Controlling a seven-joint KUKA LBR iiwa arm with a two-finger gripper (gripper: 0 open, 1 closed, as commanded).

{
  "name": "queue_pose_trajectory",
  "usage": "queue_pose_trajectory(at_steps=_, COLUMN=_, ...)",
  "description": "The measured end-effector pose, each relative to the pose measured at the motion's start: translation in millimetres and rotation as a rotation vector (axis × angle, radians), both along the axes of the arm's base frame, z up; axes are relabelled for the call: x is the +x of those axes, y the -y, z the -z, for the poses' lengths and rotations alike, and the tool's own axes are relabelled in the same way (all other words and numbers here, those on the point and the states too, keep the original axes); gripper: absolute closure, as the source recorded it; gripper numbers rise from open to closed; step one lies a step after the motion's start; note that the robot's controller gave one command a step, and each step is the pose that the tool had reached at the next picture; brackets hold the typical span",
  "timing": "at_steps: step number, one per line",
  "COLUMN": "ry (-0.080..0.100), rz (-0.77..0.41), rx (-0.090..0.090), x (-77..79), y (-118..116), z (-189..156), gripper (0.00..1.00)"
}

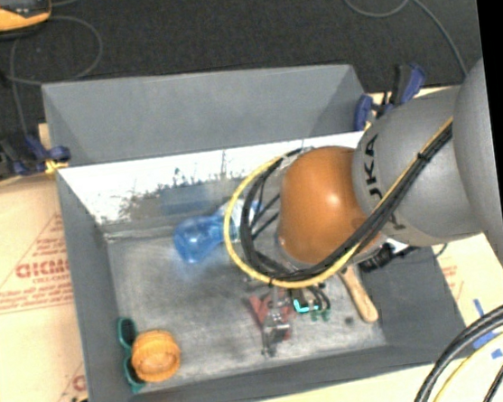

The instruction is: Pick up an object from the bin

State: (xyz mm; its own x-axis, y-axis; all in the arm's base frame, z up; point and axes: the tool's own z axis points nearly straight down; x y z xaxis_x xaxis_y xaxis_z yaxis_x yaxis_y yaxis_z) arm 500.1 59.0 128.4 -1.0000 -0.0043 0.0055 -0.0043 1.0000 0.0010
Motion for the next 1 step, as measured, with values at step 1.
queue_pose_trajectory(at_steps=1, ry=0.008, rz=0.002, rx=0.001, x=2.3, y=0.2, z=-3.5, gripper=0.0)
